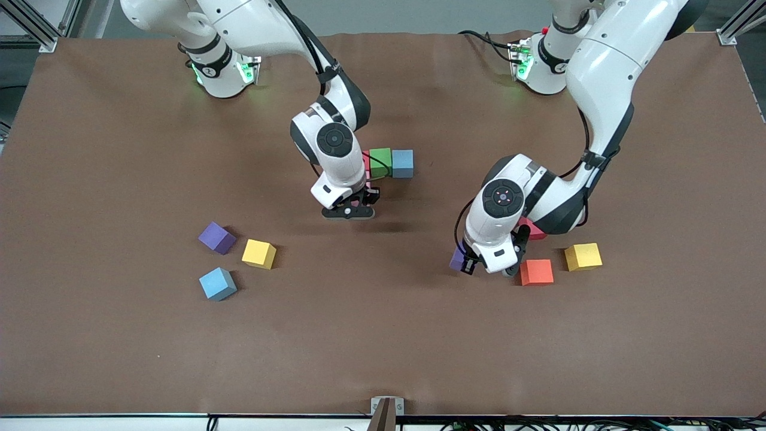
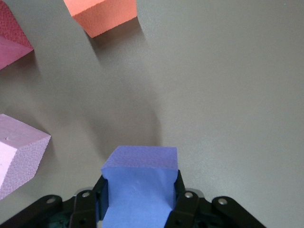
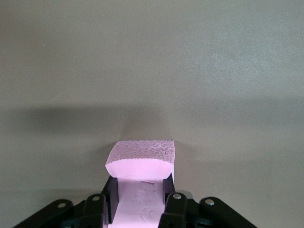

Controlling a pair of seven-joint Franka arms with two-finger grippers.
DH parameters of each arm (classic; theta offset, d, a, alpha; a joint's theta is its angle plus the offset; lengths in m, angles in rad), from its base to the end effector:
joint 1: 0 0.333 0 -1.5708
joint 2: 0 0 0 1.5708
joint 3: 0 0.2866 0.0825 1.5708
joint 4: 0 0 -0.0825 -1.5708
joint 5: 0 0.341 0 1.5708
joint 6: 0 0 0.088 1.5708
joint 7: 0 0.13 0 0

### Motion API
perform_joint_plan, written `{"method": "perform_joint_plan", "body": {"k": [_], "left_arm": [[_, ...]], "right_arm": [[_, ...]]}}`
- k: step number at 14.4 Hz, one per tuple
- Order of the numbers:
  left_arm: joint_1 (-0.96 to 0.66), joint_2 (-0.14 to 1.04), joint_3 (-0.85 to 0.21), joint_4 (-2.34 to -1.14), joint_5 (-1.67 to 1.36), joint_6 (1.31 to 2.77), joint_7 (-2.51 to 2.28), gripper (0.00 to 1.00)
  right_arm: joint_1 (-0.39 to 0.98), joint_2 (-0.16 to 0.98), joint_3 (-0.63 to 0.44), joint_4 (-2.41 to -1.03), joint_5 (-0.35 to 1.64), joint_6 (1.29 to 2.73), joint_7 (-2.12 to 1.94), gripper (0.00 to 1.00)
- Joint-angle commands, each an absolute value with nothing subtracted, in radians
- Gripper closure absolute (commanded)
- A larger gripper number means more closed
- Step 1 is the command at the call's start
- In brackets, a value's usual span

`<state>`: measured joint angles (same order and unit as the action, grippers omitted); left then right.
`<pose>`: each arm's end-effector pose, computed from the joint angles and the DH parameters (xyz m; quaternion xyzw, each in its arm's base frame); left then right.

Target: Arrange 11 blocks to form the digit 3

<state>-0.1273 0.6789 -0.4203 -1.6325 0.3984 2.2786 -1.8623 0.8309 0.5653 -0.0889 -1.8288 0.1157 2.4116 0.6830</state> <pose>0.5706 -0.2954 0.2320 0.8395 0.5425 0.0300 0.0109 0.4434 0.4132 0.2096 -0.9998 0.0061 0.0020 0.0185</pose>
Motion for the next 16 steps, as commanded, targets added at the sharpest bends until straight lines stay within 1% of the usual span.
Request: {"method": "perform_joint_plan", "body": {"k": [1,9,10,11,12,13,16], "left_arm": [[-0.123,0.680,-0.423,-1.628,0.402,2.279,-1.852,0.68],[-0.123,0.680,-0.423,-1.628,0.402,2.279,-1.852,0.68],[-0.123,0.680,-0.423,-1.628,0.402,2.279,-1.852,0.68],[-0.123,0.680,-0.423,-1.628,0.402,2.278,-1.852,0.68],[-0.123,0.680,-0.423,-1.628,0.402,2.279,-1.853,0.68],[-0.123,0.680,-0.423,-1.628,0.402,2.279,-1.853,0.68],[-0.123,0.680,-0.423,-1.628,0.402,2.279,-1.853,0.68]], "right_arm": [[0.850,0.540,-0.095,-1.873,0.118,2.428,0.704,0.98],[0.851,0.541,-0.094,-1.870,0.120,2.434,0.704,0.98],[0.851,0.541,-0.094,-1.870,0.120,2.431,0.704,0.87],[0.851,0.541,-0.095,-1.870,0.120,2.431,0.706,0.51],[0.851,0.541,-0.095,-1.870,0.118,2.431,0.706,0.07],[0.851,0.541,-0.095,-1.864,0.117,2.431,0.706,0.00],[0.848,0.541,-0.095,-1.856,0.117,2.425,0.703,0.00]]}}
